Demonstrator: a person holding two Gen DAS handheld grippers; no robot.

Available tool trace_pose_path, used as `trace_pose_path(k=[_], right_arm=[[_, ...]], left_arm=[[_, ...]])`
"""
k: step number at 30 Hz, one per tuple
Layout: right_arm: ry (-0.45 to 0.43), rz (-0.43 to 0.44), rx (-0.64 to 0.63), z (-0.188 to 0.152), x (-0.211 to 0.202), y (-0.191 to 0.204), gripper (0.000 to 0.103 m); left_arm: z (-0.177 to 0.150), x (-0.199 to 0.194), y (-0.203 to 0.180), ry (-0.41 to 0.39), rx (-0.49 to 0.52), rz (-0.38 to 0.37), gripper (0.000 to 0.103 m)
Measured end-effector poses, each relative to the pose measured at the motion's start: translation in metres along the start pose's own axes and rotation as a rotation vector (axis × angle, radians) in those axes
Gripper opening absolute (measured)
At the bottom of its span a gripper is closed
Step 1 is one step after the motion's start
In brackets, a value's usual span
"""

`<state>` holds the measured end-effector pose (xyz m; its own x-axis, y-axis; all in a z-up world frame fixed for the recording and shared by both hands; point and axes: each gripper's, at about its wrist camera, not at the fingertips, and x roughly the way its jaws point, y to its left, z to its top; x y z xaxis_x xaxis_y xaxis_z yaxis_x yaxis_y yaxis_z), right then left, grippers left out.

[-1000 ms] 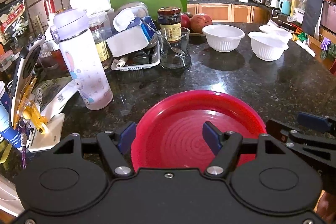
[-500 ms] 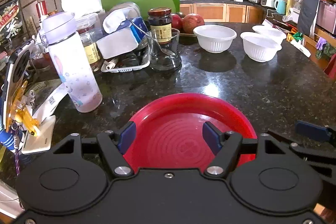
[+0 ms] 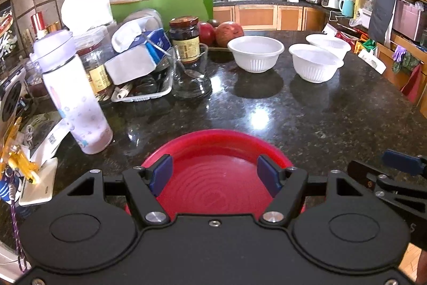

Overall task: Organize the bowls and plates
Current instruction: 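Withdraw the left gripper and move it toward the white bowls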

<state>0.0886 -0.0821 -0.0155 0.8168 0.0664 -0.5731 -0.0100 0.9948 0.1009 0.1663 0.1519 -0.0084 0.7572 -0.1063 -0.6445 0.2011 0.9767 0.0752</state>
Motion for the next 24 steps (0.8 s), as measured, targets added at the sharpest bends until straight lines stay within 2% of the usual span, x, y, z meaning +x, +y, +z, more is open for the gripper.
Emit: trace_pose_path(k=[8, 18, 24], right_arm=[[-0.004, -0.011, 0.012, 0.015, 0.008, -0.047, 0.059], [-0.014, -0.005, -0.046, 0.045, 0.032, -0.109, 0.059], [-0.043, 0.004, -0.053, 0.064, 0.041, -0.151, 0.059]], left_arm=[[0.016, 0.004, -0.028, -0.015, -0.023, 0.002, 0.072], [0.044, 0.024, -0.075, 0.004, -0.057, 0.026, 0.072], [0.060, 0.042, -0.106, 0.048, -0.073, 0.029, 0.072]])
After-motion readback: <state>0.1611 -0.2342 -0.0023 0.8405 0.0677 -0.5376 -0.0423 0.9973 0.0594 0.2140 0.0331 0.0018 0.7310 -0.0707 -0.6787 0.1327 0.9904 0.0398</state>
